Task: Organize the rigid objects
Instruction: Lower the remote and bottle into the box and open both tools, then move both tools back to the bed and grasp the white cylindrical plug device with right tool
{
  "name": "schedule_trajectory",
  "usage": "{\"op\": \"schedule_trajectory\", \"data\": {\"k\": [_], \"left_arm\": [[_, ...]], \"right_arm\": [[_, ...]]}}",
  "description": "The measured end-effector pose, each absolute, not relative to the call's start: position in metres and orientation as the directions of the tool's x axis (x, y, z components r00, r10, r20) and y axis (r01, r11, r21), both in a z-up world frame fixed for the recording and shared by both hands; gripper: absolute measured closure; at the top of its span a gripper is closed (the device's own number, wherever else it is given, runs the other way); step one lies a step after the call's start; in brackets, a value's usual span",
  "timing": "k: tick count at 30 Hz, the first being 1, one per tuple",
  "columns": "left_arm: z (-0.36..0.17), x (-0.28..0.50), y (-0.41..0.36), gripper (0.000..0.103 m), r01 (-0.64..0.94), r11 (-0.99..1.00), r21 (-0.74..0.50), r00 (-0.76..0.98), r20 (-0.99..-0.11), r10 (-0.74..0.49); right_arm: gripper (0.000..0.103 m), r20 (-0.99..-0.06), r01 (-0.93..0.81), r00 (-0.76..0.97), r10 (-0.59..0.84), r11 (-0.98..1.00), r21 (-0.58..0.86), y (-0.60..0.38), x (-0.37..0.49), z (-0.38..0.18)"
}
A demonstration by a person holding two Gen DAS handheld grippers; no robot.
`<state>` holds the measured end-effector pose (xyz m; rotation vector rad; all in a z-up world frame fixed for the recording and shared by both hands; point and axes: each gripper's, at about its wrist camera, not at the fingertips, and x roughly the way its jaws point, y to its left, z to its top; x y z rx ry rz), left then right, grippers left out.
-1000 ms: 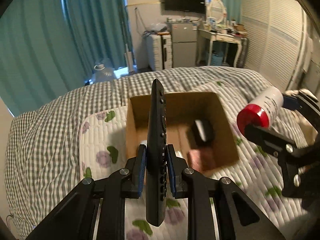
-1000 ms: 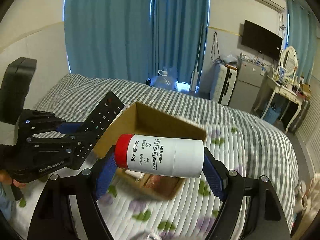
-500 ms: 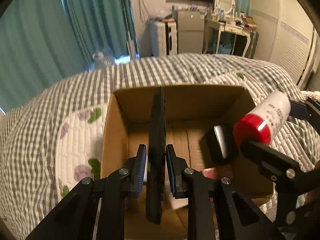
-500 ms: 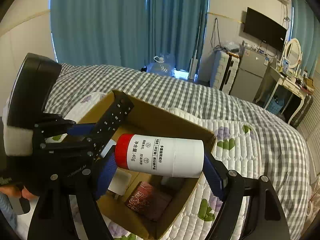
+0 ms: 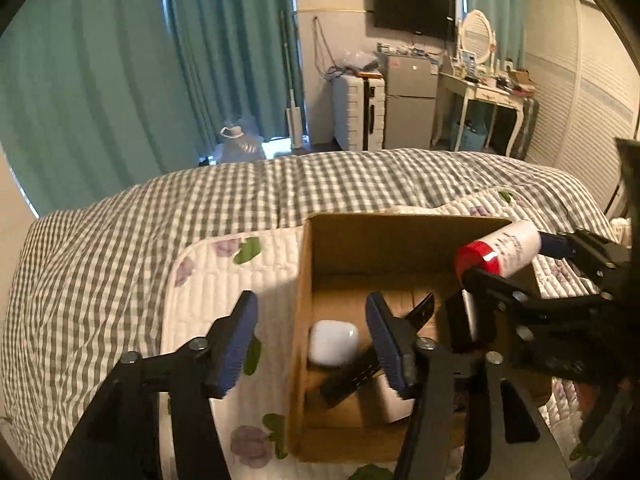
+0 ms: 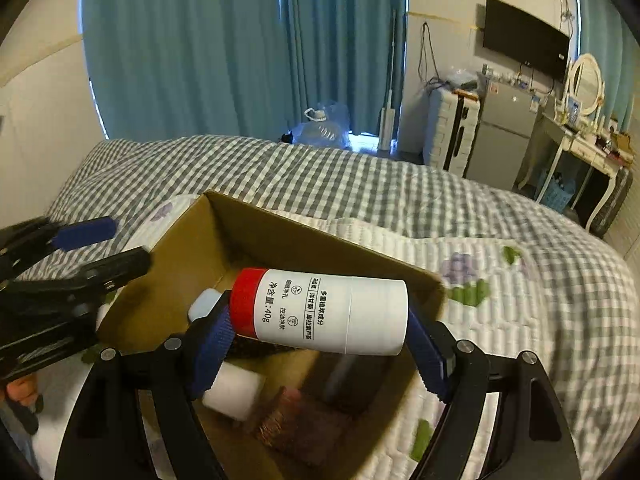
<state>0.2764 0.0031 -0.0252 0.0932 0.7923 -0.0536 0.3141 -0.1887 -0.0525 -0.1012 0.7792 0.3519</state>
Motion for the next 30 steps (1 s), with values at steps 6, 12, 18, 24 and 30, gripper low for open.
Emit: {"op": "schedule_trajectory", "data": {"k": [6, 12, 18, 24, 30], "left_arm": [[-0.013, 0.243, 0.013, 0.005, 0.058, 0.995, 0.079, 0.75, -0.662, 0.009], [0.022, 0.202, 0.01, 0.0, 0.033, 0.994, 0.102, 0.78, -0.625, 0.038], [0.054, 0.144, 0.016, 0.0, -0.005, 0.999, 0.034, 0.797, -0.604, 0.024], [0.056, 0.09, 0.015, 0.0, 0.034, 0.999, -0.012, 0.808, -0.589, -0.035], [0.016, 0.056, 0.016, 0.0, 0.002, 1.0, -0.014, 0.779, -0.627, -0.01]], "right_arm": [[0.017, -0.684, -0.289, 0.702, 0.199, 0.957, -0.018, -0.184, 0.303, -0.05], [0.013, -0.653, -0.261, 0.738, 0.167, 0.964, -0.049, -0.195, 0.253, 0.003], [0.009, -0.66, -0.224, 0.739, 0.134, 0.973, -0.053, -0.212, 0.177, 0.062], [0.008, -0.671, -0.239, 0.733, 0.109, 0.966, -0.104, -0.209, 0.097, 0.078], [0.008, -0.703, -0.289, 0.695, 0.151, 0.954, -0.081, -0.194, 0.038, 0.037]]}}
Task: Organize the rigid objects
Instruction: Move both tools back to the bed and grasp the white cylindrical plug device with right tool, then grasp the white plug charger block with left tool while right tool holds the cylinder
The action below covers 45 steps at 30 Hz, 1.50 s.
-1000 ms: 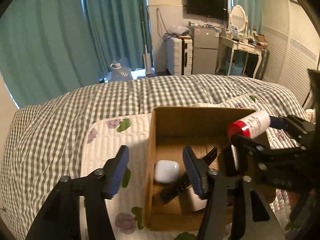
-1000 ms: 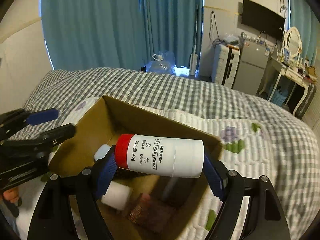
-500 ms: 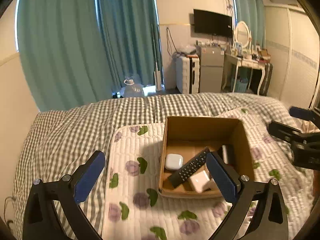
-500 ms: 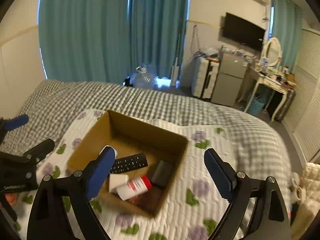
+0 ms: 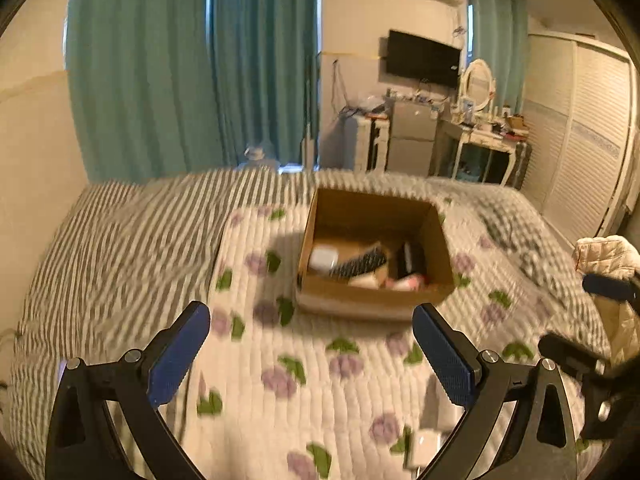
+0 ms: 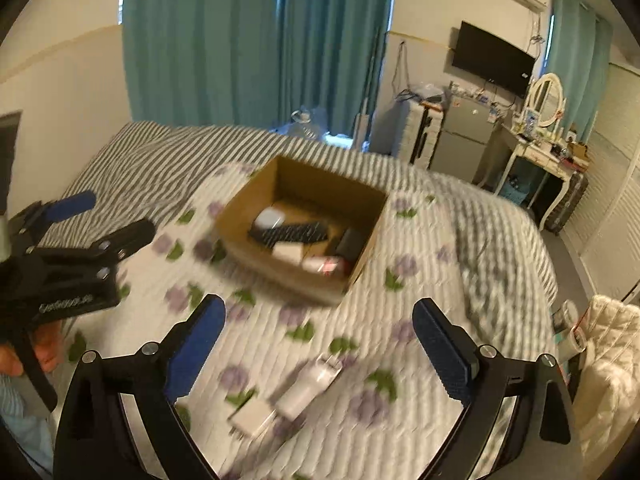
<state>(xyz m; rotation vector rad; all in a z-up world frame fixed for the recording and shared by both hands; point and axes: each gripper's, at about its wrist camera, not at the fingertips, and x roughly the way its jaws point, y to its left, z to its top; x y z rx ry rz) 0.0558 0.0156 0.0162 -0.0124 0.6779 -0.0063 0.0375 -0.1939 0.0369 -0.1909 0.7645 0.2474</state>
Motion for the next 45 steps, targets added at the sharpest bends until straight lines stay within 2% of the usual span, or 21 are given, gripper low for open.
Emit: {"op": "schedule_trajectory", "data": {"k": [4, 10, 15, 17, 21, 22, 23, 28, 29, 34, 38, 45], "left_arm": [[-0.025, 0.041, 0.026, 0.0, -0.047, 0.998, -0.044, 0.751, -0.661, 0.006], [-0.081, 0.042, 0.027, 0.0, -0.09, 0.995, -0.041, 0.667, -0.745, 0.03], [-0.098, 0.045, 0.021, 0.0, -0.113, 0.993, -0.03, 0.636, -0.77, 0.049], [-0.1, 0.045, 0.02, 0.0, -0.115, 0.993, -0.021, 0.632, -0.773, 0.057], [-0.106, 0.045, 0.017, 0.0, -0.114, 0.993, -0.031, 0.624, -0.78, 0.047], [-0.107, 0.045, 0.015, 0.0, -0.111, 0.994, -0.025, 0.621, -0.782, 0.049], [-0.107, 0.045, 0.014, 0.0, -0.109, 0.994, -0.022, 0.621, -0.782, 0.051], [-0.11, 0.043, 0.009, 0.0, -0.097, 0.995, -0.011, 0.615, -0.787, 0.051], [-0.11, 0.042, 0.007, 0.0, -0.092, 0.996, -0.012, 0.615, -0.787, 0.047], [-0.105, 0.035, -0.006, 0.0, -0.06, 0.998, -0.013, 0.625, -0.78, 0.027], [-0.101, 0.029, -0.02, 0.0, -0.029, 0.999, -0.013, 0.634, -0.774, 0.008], [-0.104, 0.023, -0.049, 0.0, 0.038, 0.998, -0.047, 0.612, -0.788, -0.061]], "right_arm": [[0.008, -0.733, -0.322, 0.658, 0.171, 0.944, -0.068, -0.186, 0.018, -0.006], [0.008, -0.818, -0.33, 0.538, 0.205, 0.944, 0.019, -0.183, 0.033, -0.073], [0.009, -0.867, -0.291, 0.466, 0.175, 0.956, 0.036, -0.192, 0.05, -0.111], [0.016, -0.891, -0.273, 0.429, 0.146, 0.962, 0.026, -0.196, 0.056, -0.124], [0.018, -0.915, -0.264, 0.388, 0.11, 0.965, 0.004, -0.198, 0.069, -0.142], [0.025, -0.923, -0.254, 0.374, 0.096, 0.967, -0.002, -0.197, 0.076, -0.146], [0.038, -0.927, -0.244, 0.363, 0.09, 0.97, -0.001, -0.197, 0.081, -0.151], [0.045, -0.951, -0.201, 0.306, 0.032, 0.979, -0.032, -0.195, 0.103, -0.173], [0.05, -0.952, -0.2, 0.305, 0.019, 0.979, -0.045, -0.194, 0.105, -0.175], [0.06, -0.933, -0.199, 0.358, 0.038, 0.979, -0.037, -0.199, 0.096, -0.169], [0.06, -0.895, -0.216, 0.437, 0.093, 0.976, -0.004, -0.211, 0.071, -0.139], [0.06, -0.824, -0.226, 0.561, 0.078, 0.972, -0.062, -0.225, 0.024, -0.085]]}}
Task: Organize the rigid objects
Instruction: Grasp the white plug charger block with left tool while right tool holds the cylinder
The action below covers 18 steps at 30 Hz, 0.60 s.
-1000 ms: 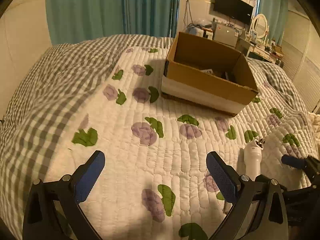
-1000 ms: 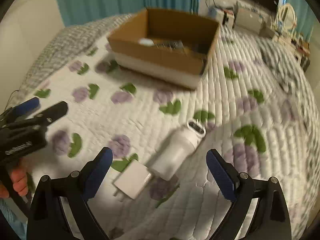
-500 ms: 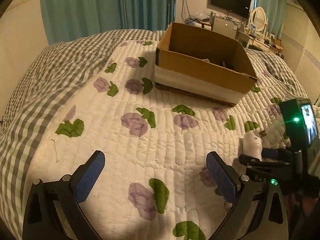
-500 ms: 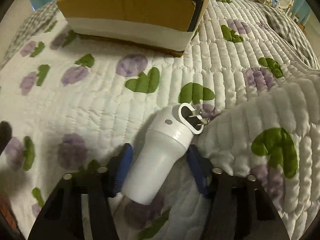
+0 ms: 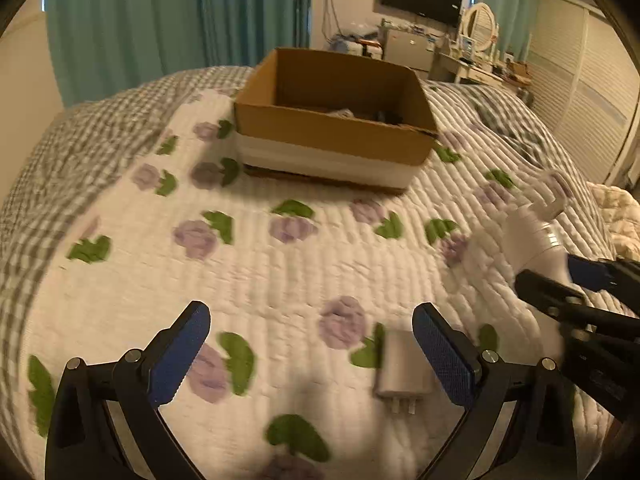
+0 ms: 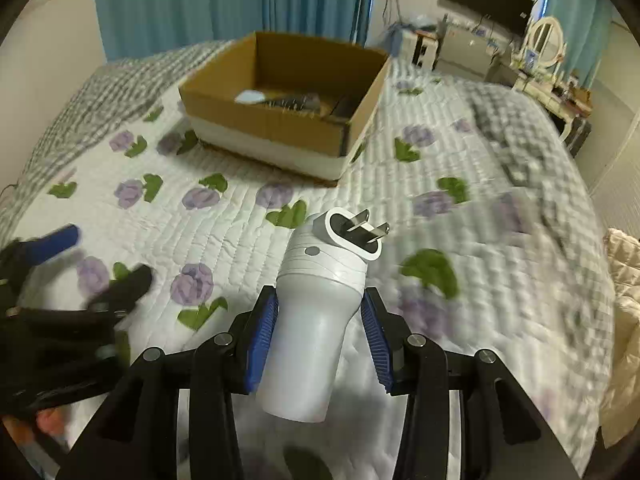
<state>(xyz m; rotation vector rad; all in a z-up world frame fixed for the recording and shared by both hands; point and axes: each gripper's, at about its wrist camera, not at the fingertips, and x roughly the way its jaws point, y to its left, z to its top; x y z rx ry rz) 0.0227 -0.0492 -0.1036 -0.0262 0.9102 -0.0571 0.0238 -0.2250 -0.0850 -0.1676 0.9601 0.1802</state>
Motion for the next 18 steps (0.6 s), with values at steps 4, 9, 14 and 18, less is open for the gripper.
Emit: {"op": "schedule_trajectory", "data": {"k": [4, 9, 14, 18], "left_arm": [[-0.115, 0.018, -0.071, 0.005, 0.095, 0.994, -0.056, 0.579, -0.809, -0.101], [-0.125, 0.013, -0.087, 0.011, 0.158, 0.984, -0.085, 0.523, -0.838, -0.156], [-0.135, 0.013, -0.095, 0.024, 0.201, 0.972, -0.124, 0.476, -0.855, -0.208], [-0.147, 0.015, -0.101, 0.039, 0.223, 0.961, -0.165, 0.423, -0.871, -0.248]], "right_arm": [[0.06, -0.817, -0.226, 0.572, 0.078, 0.972, -0.065, -0.234, 0.008, -0.071], [0.06, -0.816, -0.223, 0.573, 0.077, 0.973, -0.065, -0.239, -0.003, -0.07], [0.06, -0.82, -0.197, 0.569, 0.059, 0.978, -0.066, -0.249, -0.003, -0.075], [0.06, -0.837, -0.184, 0.544, 0.066, 0.982, -0.043, -0.259, 0.001, -0.085]]}}
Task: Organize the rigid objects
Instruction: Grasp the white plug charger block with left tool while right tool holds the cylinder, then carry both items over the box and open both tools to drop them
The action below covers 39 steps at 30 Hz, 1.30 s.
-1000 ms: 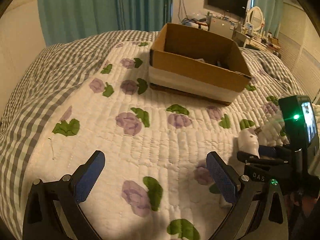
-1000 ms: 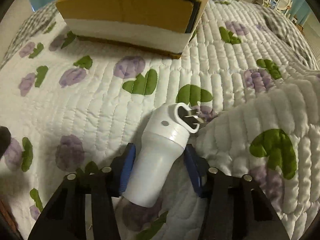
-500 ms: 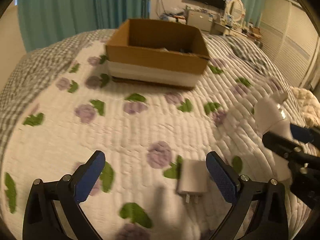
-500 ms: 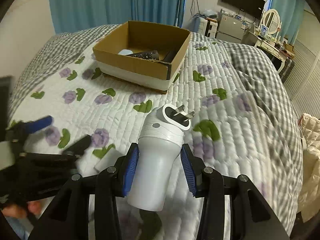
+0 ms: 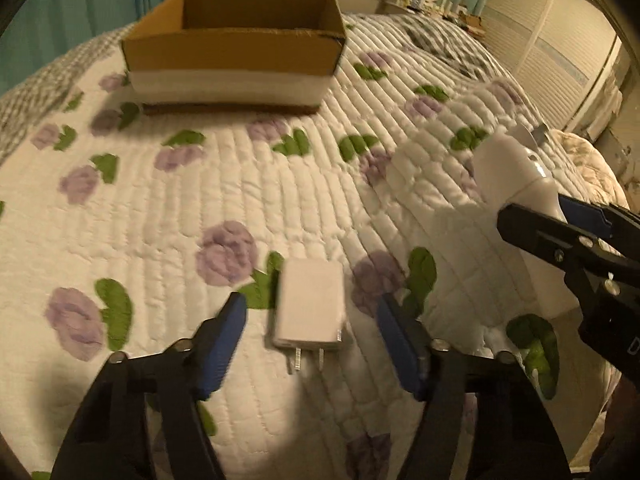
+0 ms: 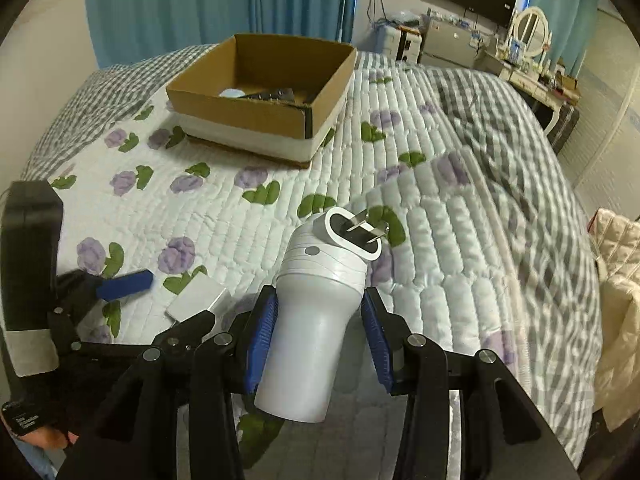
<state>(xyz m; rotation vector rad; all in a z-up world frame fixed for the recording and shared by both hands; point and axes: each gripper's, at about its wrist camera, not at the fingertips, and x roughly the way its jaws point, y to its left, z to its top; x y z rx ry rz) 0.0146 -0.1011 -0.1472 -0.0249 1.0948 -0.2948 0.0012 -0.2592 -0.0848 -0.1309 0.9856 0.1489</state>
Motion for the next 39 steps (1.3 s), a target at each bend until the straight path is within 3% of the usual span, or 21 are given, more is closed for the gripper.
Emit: {"op": "schedule_trajectory", "data": {"k": [6, 7, 8, 13, 23, 39], "left_arm": [[-0.158, 0.019, -0.114, 0.04, 0.255, 0.955, -0.153, 0.396, -0.885, -0.247], [-0.159, 0.019, -0.113, 0.045, 0.252, 0.956, -0.152, 0.4, -0.883, -0.246], [-0.158, 0.019, -0.112, 0.064, 0.246, 0.959, -0.142, 0.405, -0.884, -0.235], [-0.148, 0.018, -0.099, 0.063, 0.217, 0.961, -0.174, 0.426, -0.868, -0.253], [-0.097, 0.011, -0.088, 0.063, 0.189, 0.979, -0.07, 0.585, -0.793, -0.17], [-0.005, 0.065, -0.051, 0.063, 0.117, 0.993, -0.016, 0.732, -0.674, -0.097]], "right_arm": [[0.06, -0.836, -0.183, 0.544, 0.071, 0.982, -0.036, -0.258, 0.002, -0.088], [0.06, -0.837, -0.184, 0.543, 0.071, 0.982, -0.036, -0.259, 0.002, -0.088], [0.06, -0.837, -0.185, 0.543, 0.072, 0.982, -0.036, -0.259, 0.002, -0.087], [0.06, -0.832, -0.191, 0.55, 0.073, 0.981, -0.04, -0.256, 0.002, -0.085], [0.06, -0.805, -0.21, 0.586, 0.092, 0.977, -0.041, -0.248, -0.004, -0.07], [0.06, -0.69, -0.283, 0.707, 0.154, 0.956, -0.077, -0.222, 0.043, 0.007]]}}
